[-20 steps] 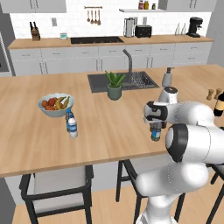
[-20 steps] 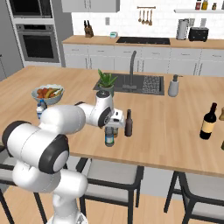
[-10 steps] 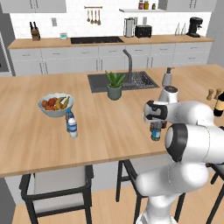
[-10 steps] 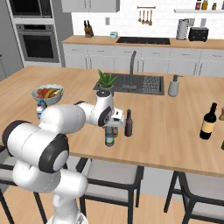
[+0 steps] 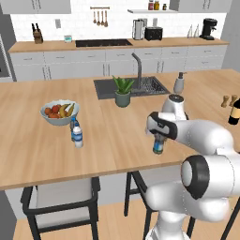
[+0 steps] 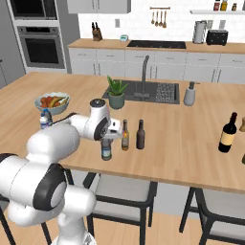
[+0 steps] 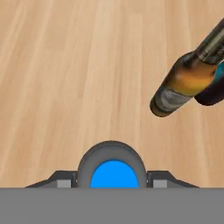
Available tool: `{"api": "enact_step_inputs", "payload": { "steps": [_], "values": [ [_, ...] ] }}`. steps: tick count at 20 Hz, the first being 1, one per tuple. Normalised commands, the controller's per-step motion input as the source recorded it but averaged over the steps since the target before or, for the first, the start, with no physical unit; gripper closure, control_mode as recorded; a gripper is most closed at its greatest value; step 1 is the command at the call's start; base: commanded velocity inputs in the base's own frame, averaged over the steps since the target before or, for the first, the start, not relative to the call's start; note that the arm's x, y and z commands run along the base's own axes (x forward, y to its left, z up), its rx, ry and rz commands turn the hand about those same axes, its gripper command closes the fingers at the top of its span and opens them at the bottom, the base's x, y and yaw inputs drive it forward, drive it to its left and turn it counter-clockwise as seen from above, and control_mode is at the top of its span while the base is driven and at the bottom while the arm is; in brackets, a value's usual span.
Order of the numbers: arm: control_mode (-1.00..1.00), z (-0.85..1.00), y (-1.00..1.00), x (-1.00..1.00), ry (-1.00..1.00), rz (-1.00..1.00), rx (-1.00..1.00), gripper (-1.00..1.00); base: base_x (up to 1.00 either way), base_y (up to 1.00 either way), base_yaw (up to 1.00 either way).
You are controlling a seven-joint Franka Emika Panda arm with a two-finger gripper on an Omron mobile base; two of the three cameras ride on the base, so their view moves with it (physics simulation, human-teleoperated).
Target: Move the plastic bottles in the middle to the plastics group, and the glass bottles in the middle to the glass group.
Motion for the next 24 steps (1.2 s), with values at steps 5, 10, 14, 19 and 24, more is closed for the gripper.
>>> {"api": "enact_step_inputs", "payload": {
  "steps": [5, 10, 14, 19, 24],
  "values": [
    [-1.00, 0.05, 1.00, -0.14, 0.00, 0.18, 0.00, 1.00, 0.00, 0.00, 0.00],
    [-1.00, 0.07, 1.00, 0.00, 0.00, 0.21, 0.00, 1.00, 0.00, 0.00, 0.00],
    [-1.00, 0.14, 1.00, 0.04, -0.02, 0.21, 0.00, 1.00, 0.00, 0.00, 0.00],
    [-1.00, 0.20, 1.00, 0.18, -0.01, 0.20, 0.00, 1.00, 0.00, 0.00, 0.00],
    [-1.00, 0.06, 1.00, 0.30, 0.00, 0.16, 0.00, 1.00, 0.00, 0.00, 0.00]
  ]
}}
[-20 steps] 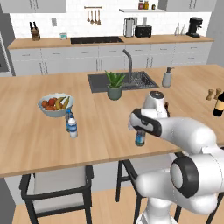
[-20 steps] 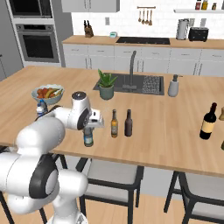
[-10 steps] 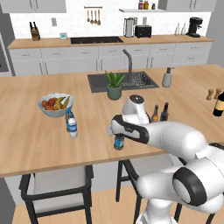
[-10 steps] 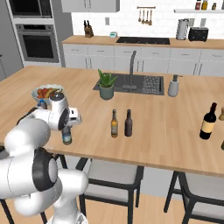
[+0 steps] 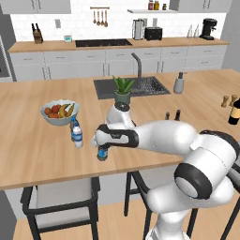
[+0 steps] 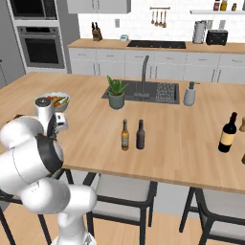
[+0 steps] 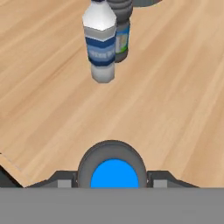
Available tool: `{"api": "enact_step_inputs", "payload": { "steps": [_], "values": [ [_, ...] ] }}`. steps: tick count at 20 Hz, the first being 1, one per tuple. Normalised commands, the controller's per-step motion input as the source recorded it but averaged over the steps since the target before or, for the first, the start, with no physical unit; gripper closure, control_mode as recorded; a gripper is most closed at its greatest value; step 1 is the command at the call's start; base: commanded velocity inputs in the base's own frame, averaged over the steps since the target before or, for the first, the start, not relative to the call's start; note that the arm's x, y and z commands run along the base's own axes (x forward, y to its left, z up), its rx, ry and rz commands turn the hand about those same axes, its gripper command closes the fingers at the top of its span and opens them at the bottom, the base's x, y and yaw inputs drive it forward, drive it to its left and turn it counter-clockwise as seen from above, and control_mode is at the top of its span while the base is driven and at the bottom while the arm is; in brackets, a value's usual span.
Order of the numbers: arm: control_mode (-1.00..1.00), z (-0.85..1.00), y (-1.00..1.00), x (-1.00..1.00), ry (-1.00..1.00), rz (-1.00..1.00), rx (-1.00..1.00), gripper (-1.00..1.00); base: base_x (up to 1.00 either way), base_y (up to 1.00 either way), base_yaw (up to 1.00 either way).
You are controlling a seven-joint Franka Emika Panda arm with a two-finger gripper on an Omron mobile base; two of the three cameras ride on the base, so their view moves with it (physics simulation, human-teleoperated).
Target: Move the plastic bottles in the middle to the plastics group, and the glass bottles in the middle to the glass group.
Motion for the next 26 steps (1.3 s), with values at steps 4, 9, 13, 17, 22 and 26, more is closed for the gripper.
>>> {"api": "enact_step_inputs", "payload": {
  "steps": [4, 9, 13, 17, 22, 26],
  "values": [
    [-1.00, 0.08, 0.96, 0.34, 0.01, 0.06, 0.00, 1.00, 0.00, 0.00, 0.00],
    [-1.00, 0.00, 0.54, 0.27, 0.06, 0.00, -0.03, 1.00, 0.00, 0.00, 0.00],
    [-1.00, 0.00, 0.18, 0.19, 0.06, -0.01, 0.00, 1.00, 0.00, 0.00, 0.00],
    [-1.00, 0.00, 0.00, 0.22, 0.10, -0.08, 0.00, 1.00, 0.00, 0.00, 0.00],
    [-1.00, -0.01, 0.00, 0.03, 0.01, -0.06, 0.00, 1.00, 0.00, 0.00, 0.00],
    [-1.00, -0.09, 0.00, 0.00, -0.02, -0.04, -0.01, 1.00, 0.00, 0.00, 0.00]
  ]
}}
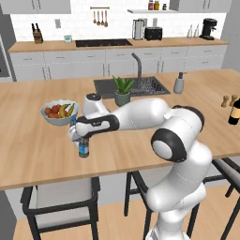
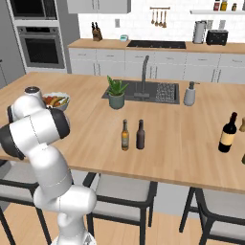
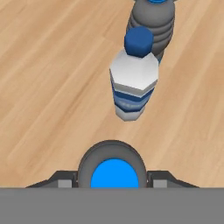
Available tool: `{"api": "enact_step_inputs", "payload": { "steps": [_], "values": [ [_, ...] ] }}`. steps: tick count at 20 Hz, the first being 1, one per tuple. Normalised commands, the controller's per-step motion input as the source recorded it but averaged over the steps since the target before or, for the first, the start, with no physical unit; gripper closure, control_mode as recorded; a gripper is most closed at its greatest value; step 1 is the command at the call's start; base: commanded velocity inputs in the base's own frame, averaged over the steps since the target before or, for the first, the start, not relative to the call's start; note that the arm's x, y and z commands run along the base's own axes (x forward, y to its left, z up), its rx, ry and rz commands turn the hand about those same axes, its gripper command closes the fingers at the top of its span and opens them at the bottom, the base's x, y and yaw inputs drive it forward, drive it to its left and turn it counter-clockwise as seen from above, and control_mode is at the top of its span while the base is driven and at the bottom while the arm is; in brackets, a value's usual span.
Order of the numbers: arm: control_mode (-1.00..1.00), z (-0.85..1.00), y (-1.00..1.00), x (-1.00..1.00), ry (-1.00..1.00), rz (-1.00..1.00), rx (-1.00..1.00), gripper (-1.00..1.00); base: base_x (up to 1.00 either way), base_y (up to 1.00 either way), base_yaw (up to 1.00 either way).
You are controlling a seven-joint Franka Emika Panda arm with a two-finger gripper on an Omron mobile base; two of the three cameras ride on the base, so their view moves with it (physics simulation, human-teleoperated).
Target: Move the plastic bottles in the middle to the plastics group, and the glass bottles in the middle to the glass group.
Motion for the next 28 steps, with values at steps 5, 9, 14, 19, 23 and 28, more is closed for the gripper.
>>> {"api": "enact_step_inputs", "payload": {
  "steps": [5, 9, 14, 19, 23, 28],
  "values": [
    [-1.00, -0.19, 0.00, 0.00, -0.02, -0.03, -0.02, 1.00, 0.00, 0.00, 0.00],
    [-1.00, -0.35, 0.00, 0.00, -0.03, 0.00, 0.00, 1.00, 0.00, 0.00, 0.00],
    [-1.00, -0.16, 0.03, 0.00, -0.05, 0.00, 0.00, 1.00, 0.00, 0.00, 0.00],
    [-1.00, 0.00, 0.07, 0.00, -0.07, 0.00, 0.00, 1.00, 0.00, 0.00, 0.00],
    [-1.00, 0.00, 0.03, 0.00, -0.02, 0.00, 0.00, 1.00, 0.00, 0.00, 0.00],
    [-1.00, 0.00, 0.00, 0.00, 0.00, 0.00, 0.00, -1.00, 0.00, 0.00, 0.00]
  ]
}}
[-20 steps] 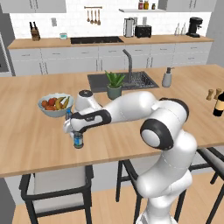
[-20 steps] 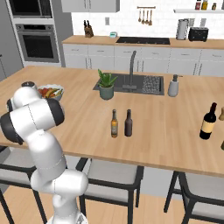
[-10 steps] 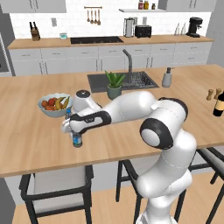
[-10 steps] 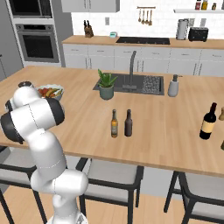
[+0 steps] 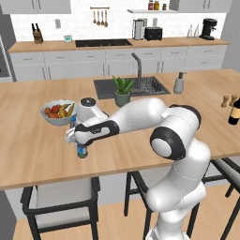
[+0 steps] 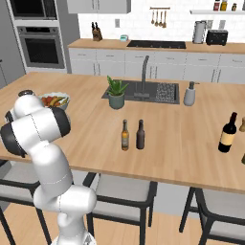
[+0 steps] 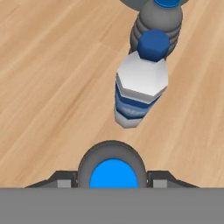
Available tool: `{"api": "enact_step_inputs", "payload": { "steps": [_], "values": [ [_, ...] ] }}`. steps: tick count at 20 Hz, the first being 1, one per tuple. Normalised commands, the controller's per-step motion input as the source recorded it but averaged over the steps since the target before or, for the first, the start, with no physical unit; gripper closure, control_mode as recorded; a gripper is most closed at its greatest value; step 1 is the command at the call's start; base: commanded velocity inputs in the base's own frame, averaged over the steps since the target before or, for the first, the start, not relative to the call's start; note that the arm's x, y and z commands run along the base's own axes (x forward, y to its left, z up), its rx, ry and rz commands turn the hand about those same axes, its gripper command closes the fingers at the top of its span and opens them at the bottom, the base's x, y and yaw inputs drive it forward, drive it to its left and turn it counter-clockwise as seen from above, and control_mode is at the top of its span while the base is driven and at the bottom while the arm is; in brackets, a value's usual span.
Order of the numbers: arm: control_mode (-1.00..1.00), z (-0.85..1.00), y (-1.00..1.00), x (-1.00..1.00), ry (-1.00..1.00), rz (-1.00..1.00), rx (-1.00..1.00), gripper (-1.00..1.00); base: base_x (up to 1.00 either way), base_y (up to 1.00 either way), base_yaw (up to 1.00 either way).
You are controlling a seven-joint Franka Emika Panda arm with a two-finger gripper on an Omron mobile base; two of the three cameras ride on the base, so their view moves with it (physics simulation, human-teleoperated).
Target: Move the plastic bottles in the middle to the plastics group, and the glass bottles in the middle to the glass group.
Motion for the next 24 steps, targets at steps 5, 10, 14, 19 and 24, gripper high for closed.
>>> {"api": "enact_step_inputs", "payload": {
  "steps": [5, 10, 14, 19, 24],
  "values": [
    [-1.00, 0.00, 0.00, 0.00, 0.00, 0.00, 0.00, -1.00, 0.00, 0.00, 0.00],
    [-1.00, 0.00, 0.00, 0.00, 0.00, 0.00, 0.00, -1.00, 0.00, 0.00, 0.00],
    [-1.00, 0.03, -0.09, -0.02, 0.00, -0.01, 0.00, -1.00, 0.00, 0.00, 0.00],
    [-1.00, 0.40, -0.20, -0.20, -0.01, -0.04, 0.01, -1.00, 0.00, 0.00, 0.00],
    [-1.00, 0.72, -0.27, -0.34, 0.00, -0.04, 0.03, -1.00, 0.00, 0.00, 0.00]
  ]
}}
